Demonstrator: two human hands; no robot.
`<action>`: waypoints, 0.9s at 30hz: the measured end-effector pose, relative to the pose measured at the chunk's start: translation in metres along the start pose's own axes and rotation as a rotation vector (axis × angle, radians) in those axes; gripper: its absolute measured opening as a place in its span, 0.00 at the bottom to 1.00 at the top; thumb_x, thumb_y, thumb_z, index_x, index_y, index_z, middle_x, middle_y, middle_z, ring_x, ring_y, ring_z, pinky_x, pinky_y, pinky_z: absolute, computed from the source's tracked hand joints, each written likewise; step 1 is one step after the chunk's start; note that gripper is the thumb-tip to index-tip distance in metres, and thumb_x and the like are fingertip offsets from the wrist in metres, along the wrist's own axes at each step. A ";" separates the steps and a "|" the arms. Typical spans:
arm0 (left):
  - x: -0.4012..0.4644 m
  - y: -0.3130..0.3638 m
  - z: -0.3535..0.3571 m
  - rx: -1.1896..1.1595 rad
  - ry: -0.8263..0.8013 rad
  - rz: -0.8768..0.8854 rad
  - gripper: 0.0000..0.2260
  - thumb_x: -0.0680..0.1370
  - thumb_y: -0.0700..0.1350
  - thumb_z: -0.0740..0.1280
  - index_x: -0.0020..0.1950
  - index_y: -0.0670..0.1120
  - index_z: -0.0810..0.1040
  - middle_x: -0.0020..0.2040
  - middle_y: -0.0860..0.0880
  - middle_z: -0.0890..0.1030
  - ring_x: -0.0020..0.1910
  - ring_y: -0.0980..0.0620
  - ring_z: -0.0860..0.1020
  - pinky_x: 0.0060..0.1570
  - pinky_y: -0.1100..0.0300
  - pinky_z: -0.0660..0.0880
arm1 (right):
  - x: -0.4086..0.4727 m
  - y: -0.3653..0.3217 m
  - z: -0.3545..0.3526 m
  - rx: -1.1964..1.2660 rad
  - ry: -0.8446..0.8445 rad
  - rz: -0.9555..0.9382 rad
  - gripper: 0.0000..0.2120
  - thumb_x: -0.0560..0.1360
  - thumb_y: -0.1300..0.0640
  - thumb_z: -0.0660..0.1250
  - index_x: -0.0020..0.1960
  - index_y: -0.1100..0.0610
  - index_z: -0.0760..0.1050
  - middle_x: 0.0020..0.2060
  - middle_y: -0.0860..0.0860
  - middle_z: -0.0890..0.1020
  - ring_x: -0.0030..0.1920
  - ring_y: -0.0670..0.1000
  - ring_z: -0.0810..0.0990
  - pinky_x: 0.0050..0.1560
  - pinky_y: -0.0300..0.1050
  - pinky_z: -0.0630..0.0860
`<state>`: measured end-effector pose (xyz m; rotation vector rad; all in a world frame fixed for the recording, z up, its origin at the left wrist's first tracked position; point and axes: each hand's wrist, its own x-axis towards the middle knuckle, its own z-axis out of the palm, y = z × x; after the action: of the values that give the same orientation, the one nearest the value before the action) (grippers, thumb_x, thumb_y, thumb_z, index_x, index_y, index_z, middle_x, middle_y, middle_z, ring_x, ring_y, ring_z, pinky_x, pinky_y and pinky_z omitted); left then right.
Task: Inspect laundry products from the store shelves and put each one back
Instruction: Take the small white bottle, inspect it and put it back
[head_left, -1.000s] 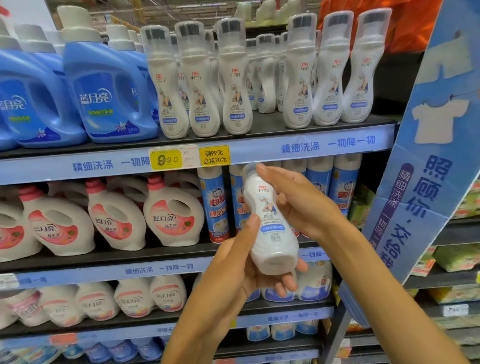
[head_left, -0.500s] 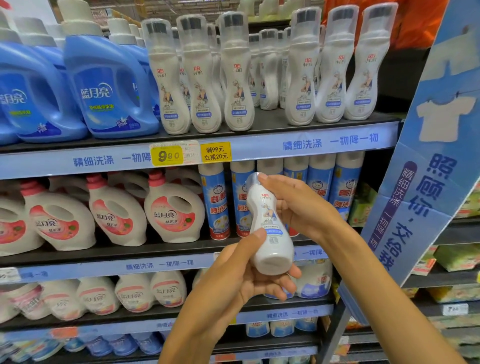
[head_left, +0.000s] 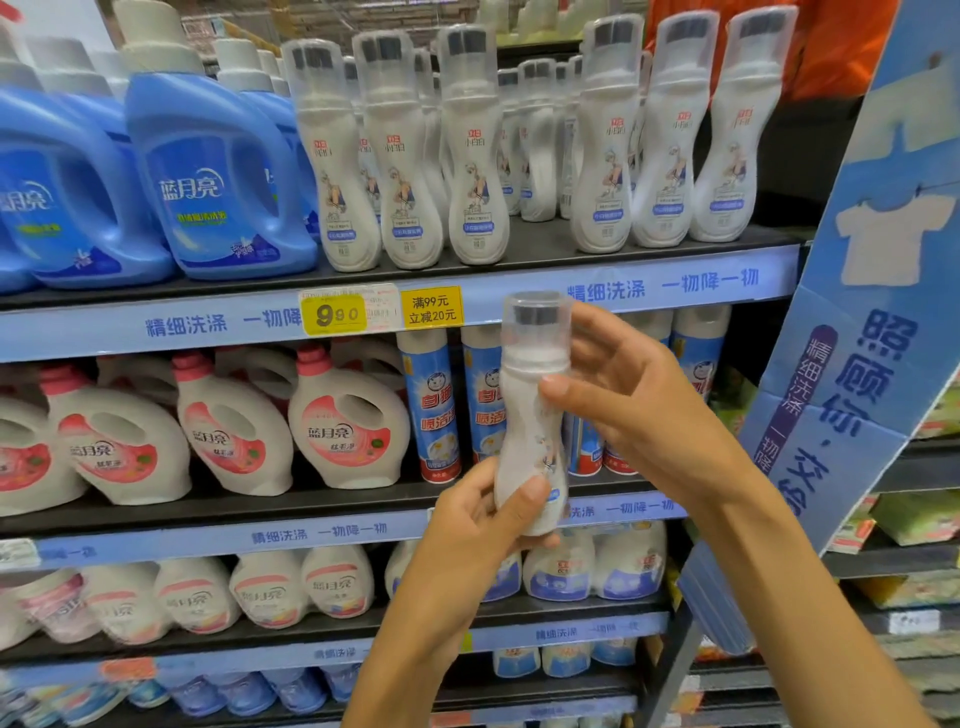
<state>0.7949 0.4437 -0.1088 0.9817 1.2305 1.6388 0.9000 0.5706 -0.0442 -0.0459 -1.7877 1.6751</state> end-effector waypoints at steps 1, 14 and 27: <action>0.002 0.000 -0.003 0.037 0.014 0.037 0.16 0.69 0.53 0.70 0.55 0.52 0.81 0.53 0.48 0.84 0.53 0.49 0.82 0.46 0.62 0.79 | -0.003 -0.001 -0.001 0.017 -0.013 -0.027 0.28 0.69 0.62 0.72 0.68 0.56 0.70 0.61 0.52 0.80 0.63 0.52 0.78 0.58 0.43 0.76; 0.013 0.003 -0.016 0.128 0.021 0.223 0.20 0.70 0.44 0.71 0.62 0.45 0.77 0.57 0.47 0.82 0.57 0.51 0.80 0.51 0.65 0.76 | -0.014 -0.006 0.000 -0.075 -0.116 -0.150 0.28 0.66 0.64 0.74 0.63 0.47 0.74 0.58 0.46 0.79 0.61 0.49 0.77 0.58 0.42 0.74; 0.013 -0.004 -0.003 0.186 0.008 0.148 0.29 0.70 0.65 0.65 0.65 0.49 0.71 0.49 0.52 0.82 0.43 0.57 0.82 0.41 0.65 0.76 | 0.007 -0.001 0.010 -0.071 0.095 -0.085 0.30 0.63 0.55 0.78 0.62 0.51 0.71 0.45 0.40 0.81 0.49 0.42 0.79 0.49 0.37 0.77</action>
<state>0.7883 0.4551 -0.1124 1.2071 1.3625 1.6635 0.8897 0.5650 -0.0398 -0.0786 -1.7536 1.5245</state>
